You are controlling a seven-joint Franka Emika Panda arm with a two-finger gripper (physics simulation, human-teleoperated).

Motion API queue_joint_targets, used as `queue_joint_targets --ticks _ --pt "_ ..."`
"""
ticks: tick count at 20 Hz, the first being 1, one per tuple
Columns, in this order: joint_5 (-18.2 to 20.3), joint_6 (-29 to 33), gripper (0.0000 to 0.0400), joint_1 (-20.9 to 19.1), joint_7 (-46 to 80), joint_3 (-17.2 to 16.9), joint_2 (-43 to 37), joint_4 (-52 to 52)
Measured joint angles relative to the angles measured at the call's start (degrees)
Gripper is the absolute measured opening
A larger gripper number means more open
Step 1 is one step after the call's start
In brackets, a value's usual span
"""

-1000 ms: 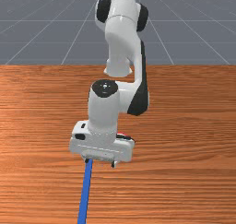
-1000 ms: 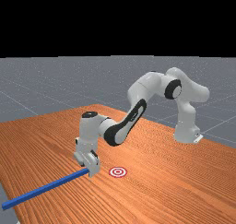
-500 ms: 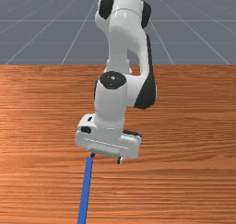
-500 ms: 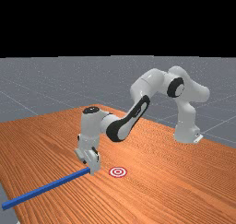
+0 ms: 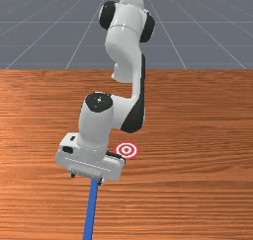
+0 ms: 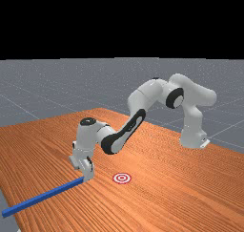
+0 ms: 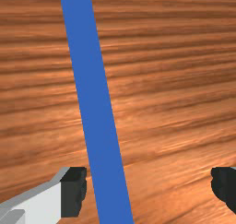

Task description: Pull the pivot to the target area

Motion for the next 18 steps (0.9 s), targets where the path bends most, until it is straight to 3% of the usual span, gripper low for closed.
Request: queue_joint_targets --ticks 1,2,3,5,7,8,9,10,11,13,14,17,18 --pt "0.2 0.34 0.04 -0.21 -0.05 0.26 1.01 0.61" --pt "-1.16 0.17 0.037 1.52 2.03 -1.75 2.39 2.13" --pt "-0.12 0.28 0.0386 0.44 0.22 -0.21 2.27 2.46" --pt "0.1 0.32 0.036 0.47 0.23 -0.19 3.25 4.08" --pt "2.23 0.02 0.0276 -1.25 -2.03 2.21 3.8 5.63" --pt "2.62 -2.79 0.0274 -2.08 -2.34 2.74 5.15 8.75" --pt "3.08 -0.3 0.017 -1.82 -2.59 2.85 4.01 6.26" --pt "3.06 -0.76 0.0119 -1.91 -2.54 2.88 4.42 6.92" --pt "2.47 -7.07 0.0108 -2.81 -1.98 2.86 7.48 13.9" --pt "2.69 -4.44 0.0097 -2.22 -2.26 2.8 5.49 10.0" --pt "3.14 -0.14 0.0095 -1.67 -2.64 2.87 3.54 5.7" --pt "4.29 -3.11 0.0095 -3.2 -4.42 4.51 3.75 7.78" --pt "2.65 -7.87 0.0095 -3.39 -2.97 3.07 6.65 13.71"
